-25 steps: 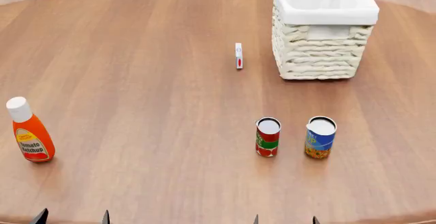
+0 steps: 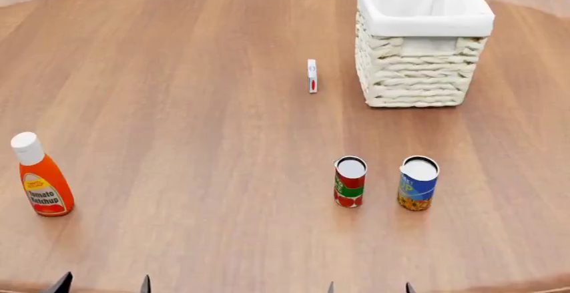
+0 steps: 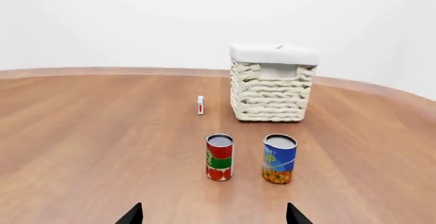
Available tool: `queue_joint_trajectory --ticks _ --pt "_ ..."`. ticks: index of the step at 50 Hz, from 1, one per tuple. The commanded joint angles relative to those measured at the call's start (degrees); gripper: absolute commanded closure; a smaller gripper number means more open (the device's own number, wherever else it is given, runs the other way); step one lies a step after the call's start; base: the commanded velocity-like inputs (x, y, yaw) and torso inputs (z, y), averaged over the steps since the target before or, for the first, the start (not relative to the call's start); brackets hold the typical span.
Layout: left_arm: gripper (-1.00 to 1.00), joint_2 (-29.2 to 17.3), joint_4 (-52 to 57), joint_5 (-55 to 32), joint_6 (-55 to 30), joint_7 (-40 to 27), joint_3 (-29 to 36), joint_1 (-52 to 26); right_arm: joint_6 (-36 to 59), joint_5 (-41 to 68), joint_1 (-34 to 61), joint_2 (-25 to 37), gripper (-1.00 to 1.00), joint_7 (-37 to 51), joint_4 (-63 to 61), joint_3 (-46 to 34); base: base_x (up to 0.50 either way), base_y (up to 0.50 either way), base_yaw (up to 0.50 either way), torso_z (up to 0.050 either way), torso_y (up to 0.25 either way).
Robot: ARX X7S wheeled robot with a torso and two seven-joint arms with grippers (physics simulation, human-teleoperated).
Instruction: Pick up the cream cheese box, and put it in the basket.
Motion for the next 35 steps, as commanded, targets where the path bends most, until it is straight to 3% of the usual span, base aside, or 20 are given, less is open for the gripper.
queue_joint_trajectory --ticks 1,9,35 --pt "-1.0 -0.9 -0.6 -1.6 -0.9 -1.6 1.0 -0.7 -1.4 0.2 -0.8 1.3 -1.0 0.9 -1.0 -1.8 0.0 0.0 0.0 0.0 0.0" --pt "-1.0 -1.3 -1.7 -2.5 -0.4 -1.9 1.7 -1.1 -0.9 0.0 -0.3 1.8 -1.0 1.4 0.0 -2.8 0.1 -0.07 0.0 0.0 0.0" --pt "-1.0 -3.0 -1.4 -5.3 -0.8 -3.0 3.5 -1.2 -1.7 1.3 0.0 3.0 -1.0 1.9 1.8 -5.0 0.32 -0.17 0.0 0.0 0.0"
